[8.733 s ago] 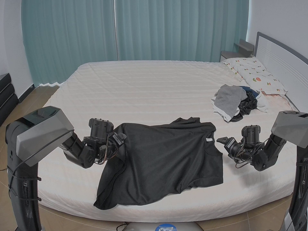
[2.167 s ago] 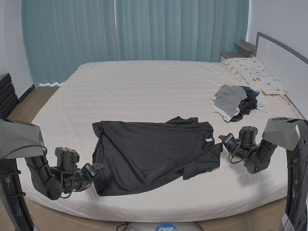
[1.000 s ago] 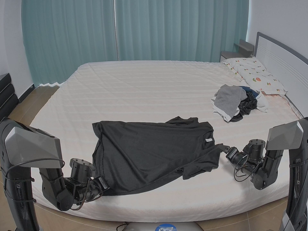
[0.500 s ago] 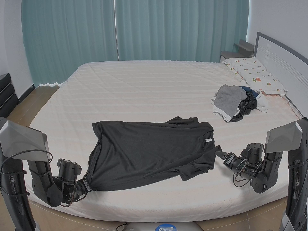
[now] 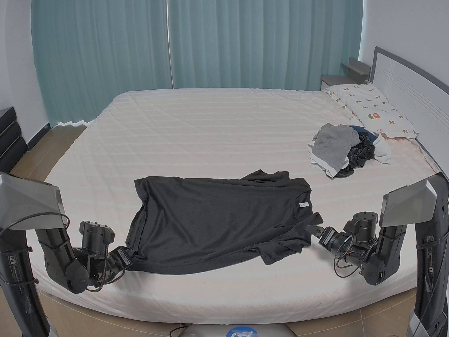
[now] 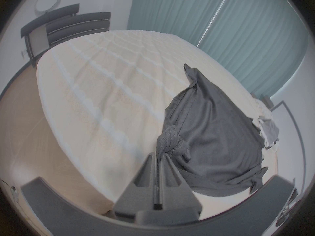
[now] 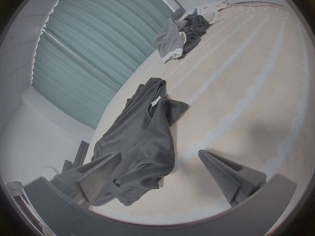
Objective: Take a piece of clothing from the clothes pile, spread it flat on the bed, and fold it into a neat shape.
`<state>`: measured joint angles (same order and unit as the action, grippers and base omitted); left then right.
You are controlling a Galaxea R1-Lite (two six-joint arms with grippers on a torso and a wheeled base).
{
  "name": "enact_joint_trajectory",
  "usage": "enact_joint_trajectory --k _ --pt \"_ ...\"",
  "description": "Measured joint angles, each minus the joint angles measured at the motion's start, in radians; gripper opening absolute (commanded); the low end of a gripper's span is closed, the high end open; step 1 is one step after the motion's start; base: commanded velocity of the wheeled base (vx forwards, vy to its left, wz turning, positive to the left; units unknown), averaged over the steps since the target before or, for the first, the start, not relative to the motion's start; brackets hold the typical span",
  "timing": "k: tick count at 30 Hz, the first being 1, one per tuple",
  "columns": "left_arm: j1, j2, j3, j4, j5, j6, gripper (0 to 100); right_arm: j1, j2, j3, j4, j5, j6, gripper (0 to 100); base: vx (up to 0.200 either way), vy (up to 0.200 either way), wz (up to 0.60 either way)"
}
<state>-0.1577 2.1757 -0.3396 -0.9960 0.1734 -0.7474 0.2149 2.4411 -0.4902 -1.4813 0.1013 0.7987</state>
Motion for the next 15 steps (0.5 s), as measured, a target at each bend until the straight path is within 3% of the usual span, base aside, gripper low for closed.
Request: enact_joint_trajectory --k 1,2,10,15 --pt "0.007 0.001 -0.011 0.000 -0.007 -0.013 0 0.003 0.005 -0.006 0.000 0.000 0.000 100 0.000 0.000 0.00" --pt "0.014 0.002 -0.020 -0.002 -0.017 -0.020 0 0.008 0.009 -0.011 0.001 0.000 -0.001 0 0.000 0.000 0.00" --pt "0.057 0.018 -0.056 -0.009 -0.058 -0.043 0 0.019 0.058 -0.115 0.059 -0.005 -0.003 0 0.000 0.000 0.00" --pt "0.074 0.033 -0.077 -0.026 -0.062 -0.059 0 0.015 0.073 -0.196 0.110 -0.077 -0.003 0 0.000 0.000 0.00"
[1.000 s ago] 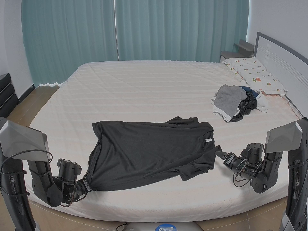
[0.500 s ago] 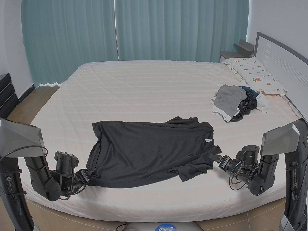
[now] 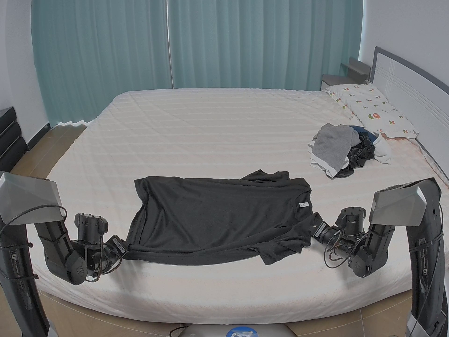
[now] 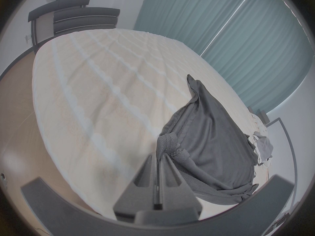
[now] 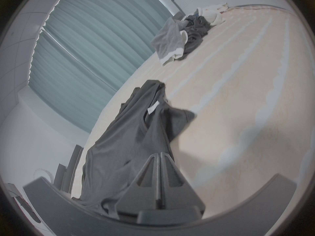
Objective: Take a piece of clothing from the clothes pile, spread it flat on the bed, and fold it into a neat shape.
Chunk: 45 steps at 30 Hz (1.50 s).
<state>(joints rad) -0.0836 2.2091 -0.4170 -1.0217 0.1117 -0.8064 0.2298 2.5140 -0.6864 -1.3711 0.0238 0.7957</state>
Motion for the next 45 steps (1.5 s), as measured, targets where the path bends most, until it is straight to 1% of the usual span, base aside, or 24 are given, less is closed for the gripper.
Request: enact_joint_trajectory --k 6,10,11,15,19,22,25,28,31,33,37,38,45 --pt "0.013 0.016 -0.025 -0.006 -0.002 -0.036 0 -0.014 -0.003 -0.092 0.024 -0.017 -0.015 0 0.000 0.000 0.00" --pt "0.014 0.030 -0.044 -0.007 -0.013 -0.071 0 -0.020 0.000 -0.177 0.084 -0.019 -0.023 0 0.000 0.000 0.00" --pt "0.014 0.036 -0.049 -0.007 -0.016 -0.077 0 -0.020 0.001 -0.195 0.106 -0.018 -0.025 100 0.000 0.000 0.00" --pt "0.013 0.053 -0.060 -0.007 -0.023 -0.087 0 -0.026 0.003 -0.222 0.127 -0.011 -0.025 100 0.000 0.000 0.00" --pt "0.012 0.065 -0.064 -0.007 -0.024 -0.090 0 -0.038 -0.001 -0.178 0.116 0.009 -0.024 100 0.000 0.000 0.00" --pt "0.011 0.070 -0.066 -0.008 -0.025 -0.090 0 -0.047 -0.014 -0.127 0.108 0.042 -0.027 100 0.000 0.000 0.00" --pt "0.011 0.074 -0.066 -0.007 -0.026 -0.090 0 -0.057 -0.038 -0.072 0.101 0.097 -0.031 100 0.000 0.000 0.00" --pt "0.011 0.077 -0.066 -0.008 -0.026 -0.089 0 -0.072 -0.066 -0.035 0.092 0.121 -0.033 100 0.000 0.000 0.00" --pt "0.011 0.080 -0.065 -0.008 -0.026 -0.089 0 -0.081 -0.086 -0.006 0.091 0.166 -0.033 100 0.000 0.000 0.00" --pt "0.011 0.081 -0.065 -0.009 -0.026 -0.089 0 -0.080 -0.090 0.004 0.090 0.180 -0.033 100 0.000 0.000 0.00" --pt "0.011 0.082 -0.064 -0.009 -0.026 -0.089 0 -0.070 -0.073 -0.016 0.102 0.186 -0.034 100 0.000 0.000 0.00" --pt "0.010 0.082 -0.064 -0.009 -0.028 -0.089 0 -0.066 -0.066 -0.025 0.108 0.186 -0.037 0 0.000 0.000 0.00" --pt "0.010 0.083 -0.064 -0.009 -0.031 -0.090 0 -0.051 -0.011 -0.115 0.142 0.184 -0.086 0 0.000 0.000 0.00"
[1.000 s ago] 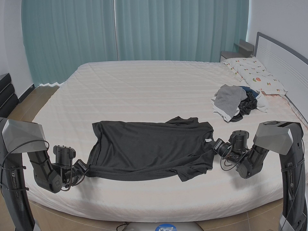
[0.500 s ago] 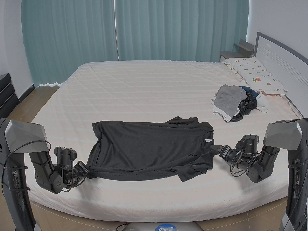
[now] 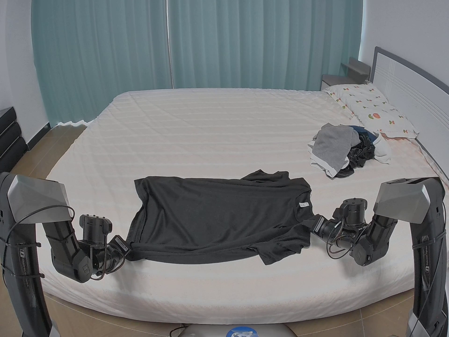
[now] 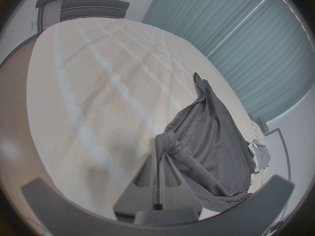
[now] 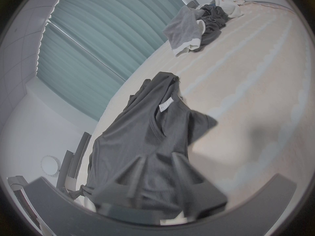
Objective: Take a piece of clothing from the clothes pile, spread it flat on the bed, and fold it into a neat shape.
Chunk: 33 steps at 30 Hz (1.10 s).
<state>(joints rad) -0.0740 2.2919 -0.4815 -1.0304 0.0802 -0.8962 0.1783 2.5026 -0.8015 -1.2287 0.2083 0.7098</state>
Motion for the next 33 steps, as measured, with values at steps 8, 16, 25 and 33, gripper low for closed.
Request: enact_joint_trajectory --k 8,16,25,33 --pt "0.001 0.000 0.000 0.000 -0.001 0.000 0 -0.020 0.014 -0.155 0.024 -0.011 -0.007 0 0.000 0.000 0.00" --pt "-0.001 0.000 0.000 0.000 -0.001 0.000 0 -0.016 0.056 -0.271 0.034 -0.086 -0.007 0 0.000 0.000 0.00" --pt "-0.001 0.000 0.000 0.000 -0.001 0.000 0 -0.037 0.006 -0.142 0.024 0.037 0.012 100 0.000 0.000 0.00" --pt "-0.001 0.001 0.000 0.000 -0.001 0.001 0 -0.060 -0.076 0.025 0.024 0.205 0.013 100 0.000 0.000 0.00"
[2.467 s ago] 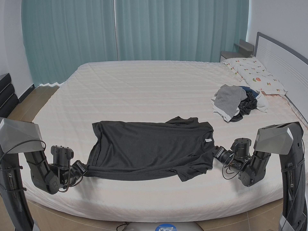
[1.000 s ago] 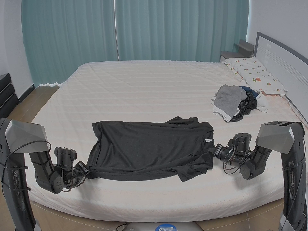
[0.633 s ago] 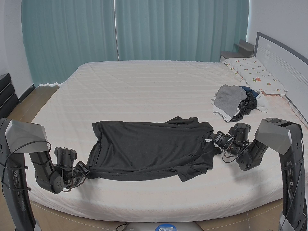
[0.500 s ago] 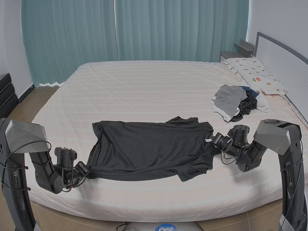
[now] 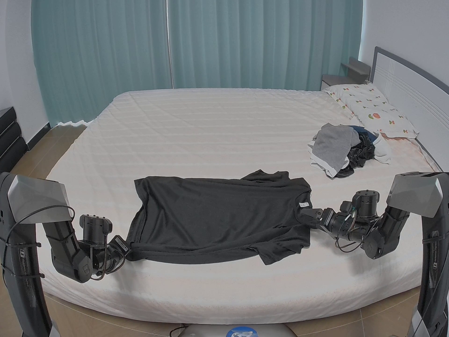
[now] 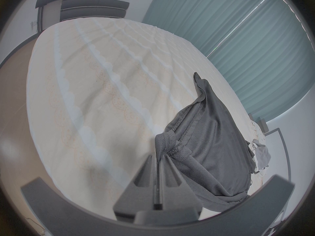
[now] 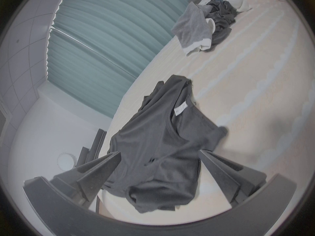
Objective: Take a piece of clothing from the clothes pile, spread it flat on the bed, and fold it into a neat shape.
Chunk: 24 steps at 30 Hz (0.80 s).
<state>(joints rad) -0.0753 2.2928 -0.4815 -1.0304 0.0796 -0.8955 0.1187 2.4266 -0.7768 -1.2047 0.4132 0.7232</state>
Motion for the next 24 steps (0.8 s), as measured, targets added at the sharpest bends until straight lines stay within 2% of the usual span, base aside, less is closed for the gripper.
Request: enact_joint_trajectory --k 6,11,19,20,24 --pt "0.000 0.000 0.000 0.000 0.000 0.000 0 0.003 -0.005 0.033 0.037 0.021 -0.026 100 0.000 0.000 0.00" --pt "0.000 0.000 0.000 0.000 0.000 0.000 0 0.004 -0.006 0.058 0.064 0.024 -0.093 100 0.000 0.000 0.00" --pt "0.000 0.000 0.000 0.000 0.000 0.000 0 0.059 0.016 0.054 0.069 0.007 -0.097 100 0.000 0.000 0.00" --pt "0.000 0.000 0.000 0.000 0.000 0.000 0 0.067 0.022 0.046 0.070 -0.005 -0.097 0 0.000 0.000 0.00" --pt "0.000 0.000 0.000 0.000 0.000 0.000 0 0.084 0.048 -0.001 0.101 -0.077 -0.096 0 0.000 0.000 0.00"
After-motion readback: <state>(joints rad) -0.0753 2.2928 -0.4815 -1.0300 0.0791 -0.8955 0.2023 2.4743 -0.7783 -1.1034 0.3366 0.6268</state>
